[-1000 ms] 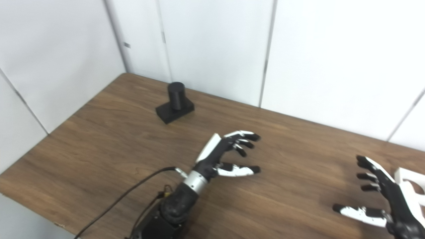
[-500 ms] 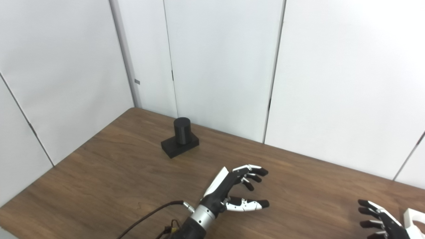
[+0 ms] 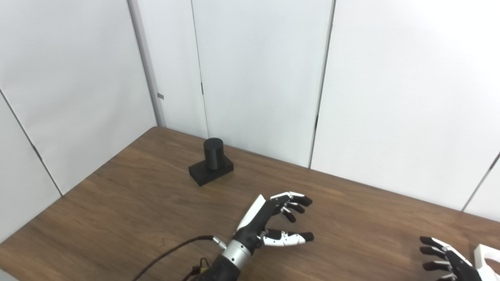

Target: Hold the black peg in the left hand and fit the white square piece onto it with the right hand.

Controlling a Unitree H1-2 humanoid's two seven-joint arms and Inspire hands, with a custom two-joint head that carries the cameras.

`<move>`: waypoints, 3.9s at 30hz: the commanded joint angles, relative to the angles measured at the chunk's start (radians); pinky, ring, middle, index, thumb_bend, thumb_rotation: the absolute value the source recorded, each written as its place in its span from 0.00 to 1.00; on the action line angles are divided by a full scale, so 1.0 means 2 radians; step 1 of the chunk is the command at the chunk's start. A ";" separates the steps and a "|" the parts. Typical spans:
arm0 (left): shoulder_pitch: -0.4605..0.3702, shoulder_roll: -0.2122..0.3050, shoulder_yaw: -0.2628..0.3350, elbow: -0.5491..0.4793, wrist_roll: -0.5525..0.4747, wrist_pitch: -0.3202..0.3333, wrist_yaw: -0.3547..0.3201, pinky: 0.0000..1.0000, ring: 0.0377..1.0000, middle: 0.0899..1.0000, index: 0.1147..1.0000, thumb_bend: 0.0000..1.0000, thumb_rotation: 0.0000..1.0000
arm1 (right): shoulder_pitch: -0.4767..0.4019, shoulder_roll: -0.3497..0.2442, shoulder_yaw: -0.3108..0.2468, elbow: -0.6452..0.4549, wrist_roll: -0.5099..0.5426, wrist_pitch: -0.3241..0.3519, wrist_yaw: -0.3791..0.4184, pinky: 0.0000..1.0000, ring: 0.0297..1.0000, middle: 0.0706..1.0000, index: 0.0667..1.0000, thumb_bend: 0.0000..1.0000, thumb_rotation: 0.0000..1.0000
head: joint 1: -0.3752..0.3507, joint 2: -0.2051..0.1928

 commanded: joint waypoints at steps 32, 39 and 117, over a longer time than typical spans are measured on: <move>-0.082 0.139 0.100 -0.137 0.096 0.165 0.016 0.73 0.83 0.85 0.73 0.81 0.17 | -0.020 -0.012 -0.003 0.010 0.011 -0.027 -0.005 0.42 0.62 0.75 0.78 0.81 0.04 | 0.011 0.002; -0.093 0.165 0.101 -0.098 0.152 0.159 0.061 0.86 0.97 0.92 0.77 0.85 0.26 | -0.020 -0.014 -0.001 0.010 0.013 -0.030 -0.003 0.42 0.62 0.74 0.78 0.80 0.04 | 0.011 0.002; -0.189 0.268 -0.109 0.134 0.327 0.369 -0.105 0.99 1.00 1.00 0.83 1.00 0.63 | 0.000 -0.016 -0.005 -0.030 0.007 -0.011 0.000 0.42 0.64 0.87 0.77 0.75 0.05 | -0.005 0.035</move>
